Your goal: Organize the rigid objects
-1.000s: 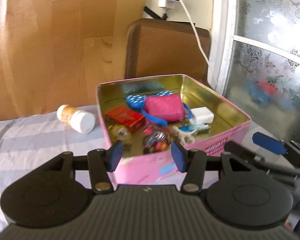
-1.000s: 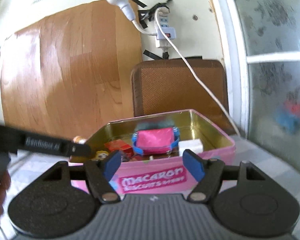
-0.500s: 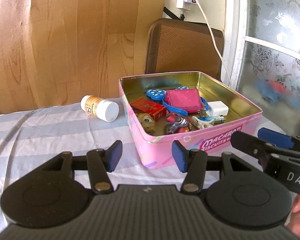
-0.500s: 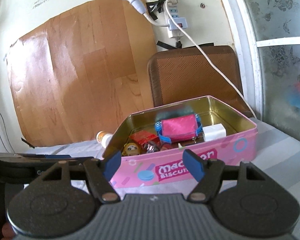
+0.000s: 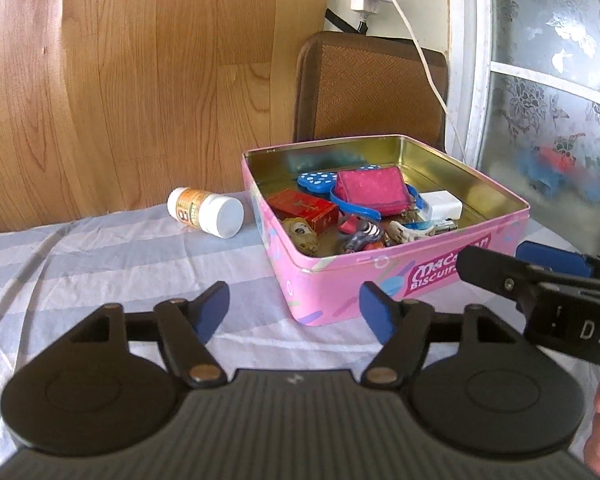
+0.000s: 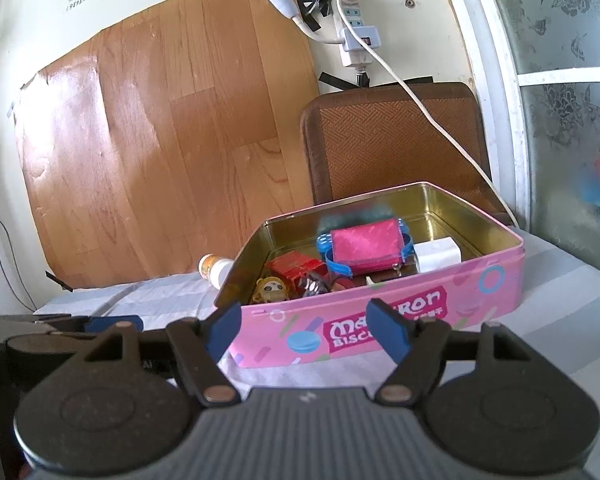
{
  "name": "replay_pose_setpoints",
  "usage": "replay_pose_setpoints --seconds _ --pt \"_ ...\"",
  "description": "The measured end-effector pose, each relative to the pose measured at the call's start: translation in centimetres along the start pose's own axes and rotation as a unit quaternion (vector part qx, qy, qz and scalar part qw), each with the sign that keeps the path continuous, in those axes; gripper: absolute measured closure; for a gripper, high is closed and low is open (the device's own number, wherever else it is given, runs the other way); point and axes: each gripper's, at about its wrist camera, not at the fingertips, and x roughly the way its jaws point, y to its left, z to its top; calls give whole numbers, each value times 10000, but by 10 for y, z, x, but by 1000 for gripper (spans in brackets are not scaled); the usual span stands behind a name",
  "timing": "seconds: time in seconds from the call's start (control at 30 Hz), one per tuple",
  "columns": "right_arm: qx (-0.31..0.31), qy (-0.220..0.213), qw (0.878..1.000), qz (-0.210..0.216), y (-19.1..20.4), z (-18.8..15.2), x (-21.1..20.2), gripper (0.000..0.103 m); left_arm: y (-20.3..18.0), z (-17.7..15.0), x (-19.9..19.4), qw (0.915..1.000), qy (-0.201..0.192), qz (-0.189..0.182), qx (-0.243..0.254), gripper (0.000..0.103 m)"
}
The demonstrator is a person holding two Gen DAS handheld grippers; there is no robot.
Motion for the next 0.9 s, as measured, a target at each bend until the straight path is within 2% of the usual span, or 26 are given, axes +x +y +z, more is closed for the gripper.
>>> replay_pose_setpoints --seconds 0.53,0.9 --pt "102 -27 9999 -6 -3 -1 -3 30 -5 0 -2 9999 -50 38 126 23" --pt "24 28 10000 -64 2 -1 1 30 16 -5 5 9999 38 148 -6 23"
